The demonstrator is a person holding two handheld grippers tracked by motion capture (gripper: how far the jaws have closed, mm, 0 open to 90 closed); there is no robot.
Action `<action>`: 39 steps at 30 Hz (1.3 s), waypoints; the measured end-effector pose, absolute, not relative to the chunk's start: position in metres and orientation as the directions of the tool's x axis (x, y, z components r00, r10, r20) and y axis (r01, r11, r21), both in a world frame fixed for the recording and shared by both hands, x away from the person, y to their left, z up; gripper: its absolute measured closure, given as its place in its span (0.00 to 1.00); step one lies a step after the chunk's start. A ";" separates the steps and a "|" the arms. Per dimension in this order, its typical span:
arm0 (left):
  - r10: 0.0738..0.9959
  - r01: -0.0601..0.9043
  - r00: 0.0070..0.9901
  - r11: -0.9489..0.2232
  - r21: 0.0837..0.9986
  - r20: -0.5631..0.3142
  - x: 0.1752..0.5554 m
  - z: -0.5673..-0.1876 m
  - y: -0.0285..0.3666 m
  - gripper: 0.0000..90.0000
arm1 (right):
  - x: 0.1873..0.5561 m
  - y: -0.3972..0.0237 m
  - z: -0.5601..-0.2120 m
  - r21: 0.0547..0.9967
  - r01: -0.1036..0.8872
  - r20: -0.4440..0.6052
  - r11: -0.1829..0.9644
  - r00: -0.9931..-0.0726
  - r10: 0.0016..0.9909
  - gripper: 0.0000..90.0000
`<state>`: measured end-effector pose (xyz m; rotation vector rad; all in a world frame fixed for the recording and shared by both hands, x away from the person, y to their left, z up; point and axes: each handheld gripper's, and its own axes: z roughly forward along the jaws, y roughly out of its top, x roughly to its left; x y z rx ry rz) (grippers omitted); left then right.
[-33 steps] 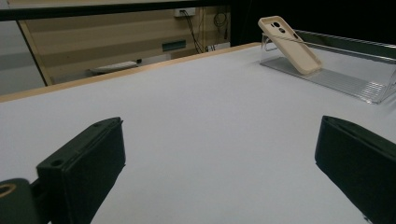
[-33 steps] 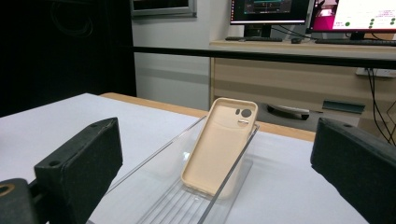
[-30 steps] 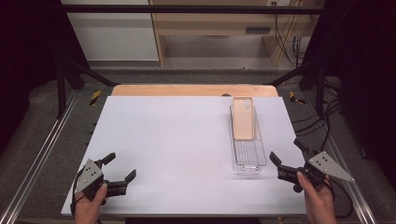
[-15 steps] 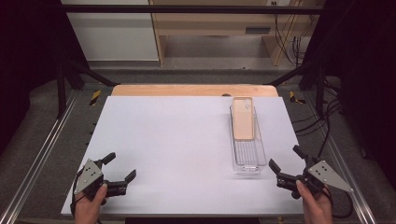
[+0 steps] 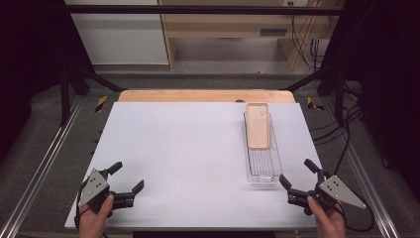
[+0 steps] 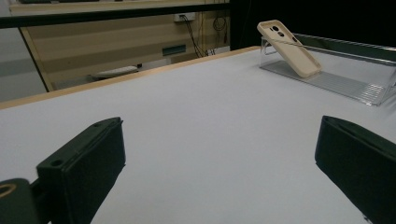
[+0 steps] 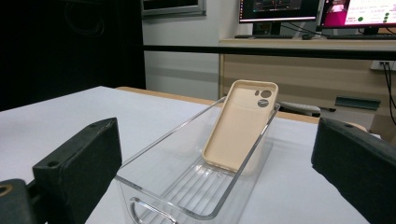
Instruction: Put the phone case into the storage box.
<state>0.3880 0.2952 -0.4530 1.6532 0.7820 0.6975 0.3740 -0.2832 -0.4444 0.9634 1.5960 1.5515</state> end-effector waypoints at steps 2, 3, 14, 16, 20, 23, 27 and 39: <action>0.794 0.132 0.606 -0.158 0.979 0.047 0.388 -0.453 0.295 0.02 | 0.374 -0.282 -0.445 0.999 0.039 0.014 0.005 -0.479 0.878 0.02; 0.794 0.132 0.605 -0.158 0.979 0.047 0.388 -0.453 0.295 0.02 | 0.374 -0.281 -0.446 0.999 0.040 0.016 0.003 -0.483 0.876 0.02; 0.789 0.123 0.612 -0.164 0.979 0.055 0.388 -0.453 0.293 0.02 | 0.379 -0.271 -0.456 0.998 0.059 0.002 0.031 -0.499 0.866 0.02; 0.787 0.121 0.615 -0.164 0.979 0.056 0.388 -0.453 0.293 0.02 | 0.381 -0.269 -0.457 0.998 0.062 0.003 0.033 -0.501 0.865 0.02; 0.784 0.118 0.618 -0.165 0.979 0.058 0.387 -0.453 0.293 0.02 | 0.383 -0.266 -0.458 0.997 0.063 0.000 0.037 -0.508 0.862 0.02; 0.783 0.117 0.619 -0.164 0.979 0.057 0.388 -0.452 0.293 0.02 | 0.385 -0.264 -0.459 0.997 0.067 0.002 0.038 -0.512 0.859 0.02; 0.782 0.118 0.621 -0.162 0.980 0.055 0.388 -0.453 0.293 0.02 | 0.388 -0.262 -0.460 0.997 0.070 0.004 0.037 -0.516 0.856 0.02; 0.788 0.126 0.615 -0.144 0.982 0.037 0.386 -0.451 0.292 0.02 | 0.405 -0.254 -0.461 0.994 0.098 0.018 0.039 -0.523 0.852 0.02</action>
